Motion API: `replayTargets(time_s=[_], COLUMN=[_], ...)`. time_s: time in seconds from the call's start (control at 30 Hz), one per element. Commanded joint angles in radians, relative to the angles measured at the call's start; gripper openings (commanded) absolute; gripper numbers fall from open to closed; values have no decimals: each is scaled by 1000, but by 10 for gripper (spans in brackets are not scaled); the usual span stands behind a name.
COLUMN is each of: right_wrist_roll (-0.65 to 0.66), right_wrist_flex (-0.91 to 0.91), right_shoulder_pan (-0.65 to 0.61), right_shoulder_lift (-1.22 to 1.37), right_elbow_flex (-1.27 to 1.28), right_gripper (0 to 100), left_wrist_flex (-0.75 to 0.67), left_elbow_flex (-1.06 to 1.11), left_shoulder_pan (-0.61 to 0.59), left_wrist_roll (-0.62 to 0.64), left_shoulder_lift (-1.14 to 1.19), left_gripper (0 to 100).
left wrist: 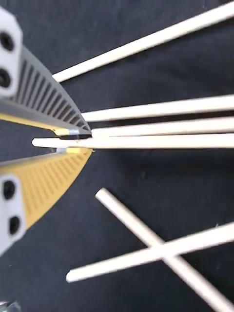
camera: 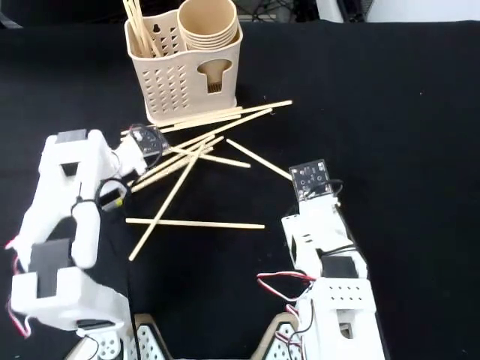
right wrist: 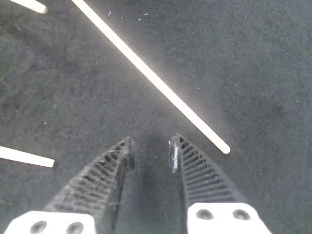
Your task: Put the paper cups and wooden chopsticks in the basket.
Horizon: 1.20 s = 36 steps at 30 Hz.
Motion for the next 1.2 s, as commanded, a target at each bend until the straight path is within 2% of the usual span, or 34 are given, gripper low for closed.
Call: replayTargets(time_s=[0.0,0.2,0.37,0.47,0.6,0.67,0.87,1.1,1.17], right_wrist_roll=[2,2,2,2,2,2,2,2,2], right_wrist_flex=[-21,-21,-21,-21,-20,-20,-20,-20,-20], right_shoulder_pan=[-8,-8,-8,-8,-8,-8,-8,-8,-8], right_shoulder_lift=[-12,-12,-12,-12,-12,-12,-12,-12,-12], right_elbow_flex=[-4,-4,-4,-4,-4,-4,-4,-4,-4], right_gripper=[141,141,141,141,141,141,141,141,141], left_wrist_flex=[61,173,173,164,68,69,242,339,341], left_elbow_flex=[36,124,174,208,242,232,114,38,58], left_shoulder_pan=[8,7,25,54,71,68,113,232,289], left_wrist_roll=[-46,-166,-235,-238,-232,-232,-232,-227,-180], left_shoulder_lift=[-114,-227,-253,-253,-255,-264,-264,-258,-258], left_gripper=[30,30,30,30,34,77,235,216,218])
